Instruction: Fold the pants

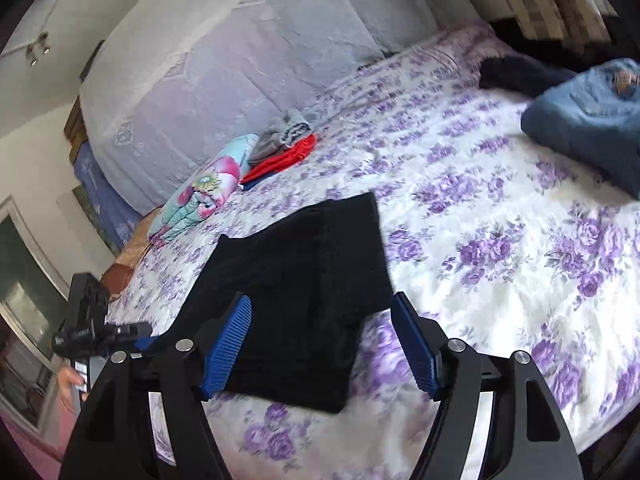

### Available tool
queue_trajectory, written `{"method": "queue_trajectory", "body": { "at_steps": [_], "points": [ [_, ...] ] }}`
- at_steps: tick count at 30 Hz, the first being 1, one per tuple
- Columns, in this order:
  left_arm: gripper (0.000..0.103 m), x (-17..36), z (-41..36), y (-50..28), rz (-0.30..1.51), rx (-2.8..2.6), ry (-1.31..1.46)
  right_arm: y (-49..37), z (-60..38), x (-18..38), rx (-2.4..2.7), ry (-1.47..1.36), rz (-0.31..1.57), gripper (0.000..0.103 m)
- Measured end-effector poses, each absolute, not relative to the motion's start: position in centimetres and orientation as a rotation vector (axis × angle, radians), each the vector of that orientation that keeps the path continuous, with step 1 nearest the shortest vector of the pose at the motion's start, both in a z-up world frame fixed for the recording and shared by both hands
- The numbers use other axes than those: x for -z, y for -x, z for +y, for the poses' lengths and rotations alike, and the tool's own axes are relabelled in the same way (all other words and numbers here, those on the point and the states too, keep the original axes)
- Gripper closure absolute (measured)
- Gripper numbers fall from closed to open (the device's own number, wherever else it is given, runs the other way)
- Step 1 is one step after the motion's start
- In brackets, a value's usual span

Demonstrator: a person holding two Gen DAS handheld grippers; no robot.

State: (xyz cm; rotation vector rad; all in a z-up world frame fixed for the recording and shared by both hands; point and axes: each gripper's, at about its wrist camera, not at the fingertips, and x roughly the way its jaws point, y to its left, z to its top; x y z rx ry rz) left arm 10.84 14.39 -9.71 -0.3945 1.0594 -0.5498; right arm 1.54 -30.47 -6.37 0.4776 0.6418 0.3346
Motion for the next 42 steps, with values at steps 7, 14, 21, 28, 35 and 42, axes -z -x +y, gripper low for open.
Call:
{"method": "queue_trajectory", "body": {
  "at_steps": [7, 14, 21, 28, 35, 42],
  "points": [
    [0.006, 10.3, 12.2, -12.7, 1.083, 0.648, 0.399, -9.8, -31.0, 9.8, -0.566, -0.676, 0.82, 0.033],
    [0.01, 11.4, 12.5, -16.7, 1.08, 0.749, 0.611, -13.6, -28.6, 10.5, -0.661, -0.714, 0.901, 0.071],
    [0.087, 9.6, 12.5, -17.5, 1.014, 0.785, 0.598, -13.7, -27.9, 5.9, -0.727, -0.677, 0.787, 0.077],
    [0.087, 0.4, 14.0, -22.0, 0.773, 0.724, 0.384, -21.6, -24.5, -3.3, -0.816, -0.56, 0.621, 0.078],
    [0.057, 3.0, 18.5, -33.0, 0.777, 0.503, 0.324, -36.4, -20.4, -1.0, -0.725, -0.517, 0.686, 0.044],
    [0.01, 6.0, 22.8, -33.0, 0.853, 0.204, 0.402, -35.0, -21.6, 5.1, -0.337, -0.523, 0.819, 0.023]
  ]
}}
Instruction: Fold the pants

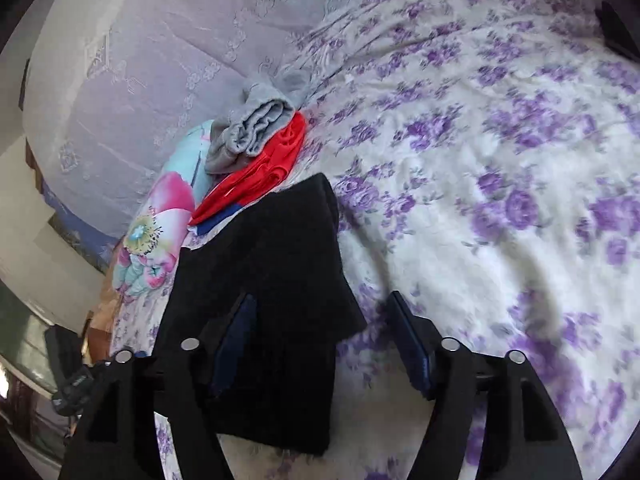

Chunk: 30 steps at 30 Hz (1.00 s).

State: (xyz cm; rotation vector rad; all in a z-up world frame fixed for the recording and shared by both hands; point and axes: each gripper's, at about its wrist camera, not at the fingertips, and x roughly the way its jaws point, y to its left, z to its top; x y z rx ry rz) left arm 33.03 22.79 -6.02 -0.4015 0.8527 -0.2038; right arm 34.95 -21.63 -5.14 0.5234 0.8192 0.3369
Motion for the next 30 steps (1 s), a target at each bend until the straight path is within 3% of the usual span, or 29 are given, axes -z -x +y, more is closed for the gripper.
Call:
{"method": "queue_trajectory", "body": {
  "at_steps": [1, 5, 8, 17, 30],
  "points": [
    [0.005, 4.9, 22.7, -32.2, 0.808, 0.171, 0.393, -33.7, -21.1, 3.6, -0.296, -0.467, 0.799, 0.018],
    [0.005, 1.4, 18.5, -27.8, 0.72, 0.148, 0.274, -28.2, -17.3, -0.1, -0.335, -0.332, 0.67, 0.004],
    [0.005, 1.7, 16.6, -24.4, 0.688, 0.132, 0.192, -24.4, -14.5, -0.4, -0.31, -0.219, 0.618, 0.004],
    [0.005, 4.9, 13.5, -19.5, 0.693, 0.083, 0.074, -18.4, -10.3, 3.5, -0.247, -0.018, 0.695, 0.004],
    [0.005, 5.7, 12.4, -18.1, 0.691, 0.109, 0.049, -17.7, -10.6, 3.6, -0.21, -0.013, 0.667, 0.004]
  ]
}}
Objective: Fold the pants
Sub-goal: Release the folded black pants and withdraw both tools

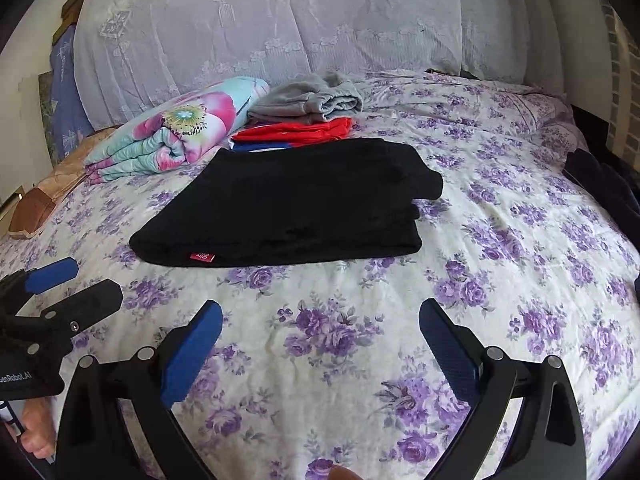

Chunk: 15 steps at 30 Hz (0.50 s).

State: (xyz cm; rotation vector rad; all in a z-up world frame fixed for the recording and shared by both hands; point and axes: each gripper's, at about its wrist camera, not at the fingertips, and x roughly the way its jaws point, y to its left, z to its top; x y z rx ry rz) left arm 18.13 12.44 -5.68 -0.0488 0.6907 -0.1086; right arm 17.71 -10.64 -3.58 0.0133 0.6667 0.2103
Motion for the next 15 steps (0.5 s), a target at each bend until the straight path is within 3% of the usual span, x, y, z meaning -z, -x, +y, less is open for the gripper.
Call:
{"method": "queue_trajectory", "body": {
  "at_steps": [15],
  "points": [
    [0.005, 6.29, 12.33, -18.56, 0.712, 0.101, 0.019, -18.16, -10.56, 4.25, -0.229, -0.033, 0.699, 0.004]
  ]
}}
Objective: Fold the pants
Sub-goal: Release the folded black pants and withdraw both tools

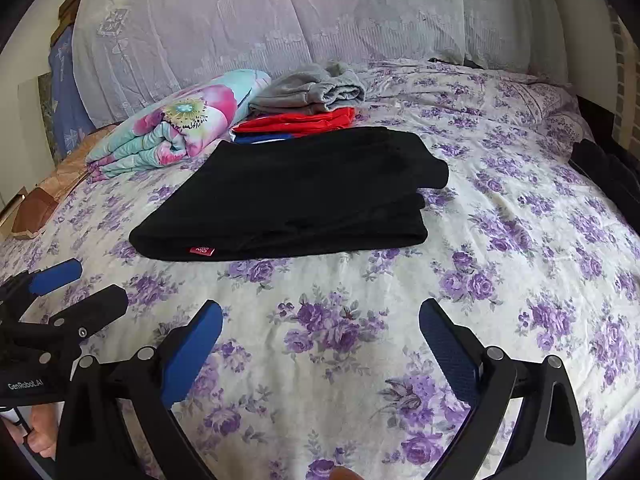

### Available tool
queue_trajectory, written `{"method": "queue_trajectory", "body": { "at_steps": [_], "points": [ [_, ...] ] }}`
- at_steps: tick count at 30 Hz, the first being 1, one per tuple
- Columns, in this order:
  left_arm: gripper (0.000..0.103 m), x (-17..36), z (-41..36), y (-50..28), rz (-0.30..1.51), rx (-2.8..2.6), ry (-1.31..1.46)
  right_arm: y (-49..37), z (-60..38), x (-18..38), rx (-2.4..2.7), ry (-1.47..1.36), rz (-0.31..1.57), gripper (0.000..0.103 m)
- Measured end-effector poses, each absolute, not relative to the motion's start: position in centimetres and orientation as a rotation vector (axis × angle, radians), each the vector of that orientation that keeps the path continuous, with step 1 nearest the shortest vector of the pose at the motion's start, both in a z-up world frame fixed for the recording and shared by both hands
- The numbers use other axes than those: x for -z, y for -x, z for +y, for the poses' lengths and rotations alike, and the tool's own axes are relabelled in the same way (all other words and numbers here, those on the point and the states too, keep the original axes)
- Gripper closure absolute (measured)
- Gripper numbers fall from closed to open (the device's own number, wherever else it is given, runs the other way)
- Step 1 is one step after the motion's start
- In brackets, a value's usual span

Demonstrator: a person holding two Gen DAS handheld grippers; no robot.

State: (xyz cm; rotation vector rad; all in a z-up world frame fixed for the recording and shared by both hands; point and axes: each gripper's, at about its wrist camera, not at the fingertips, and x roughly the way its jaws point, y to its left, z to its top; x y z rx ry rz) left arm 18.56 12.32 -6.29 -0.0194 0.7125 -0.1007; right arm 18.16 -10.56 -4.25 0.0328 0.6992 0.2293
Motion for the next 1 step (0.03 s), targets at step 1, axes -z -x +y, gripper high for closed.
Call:
{"method": "queue_trajectory", "body": {
  "at_steps": [1],
  "points": [
    [0.005, 6.3, 12.36, -18.57, 0.712, 0.101, 0.02, -18.22, -10.66, 4.33, -0.231, -0.037, 0.703, 0.004]
  ]
}}
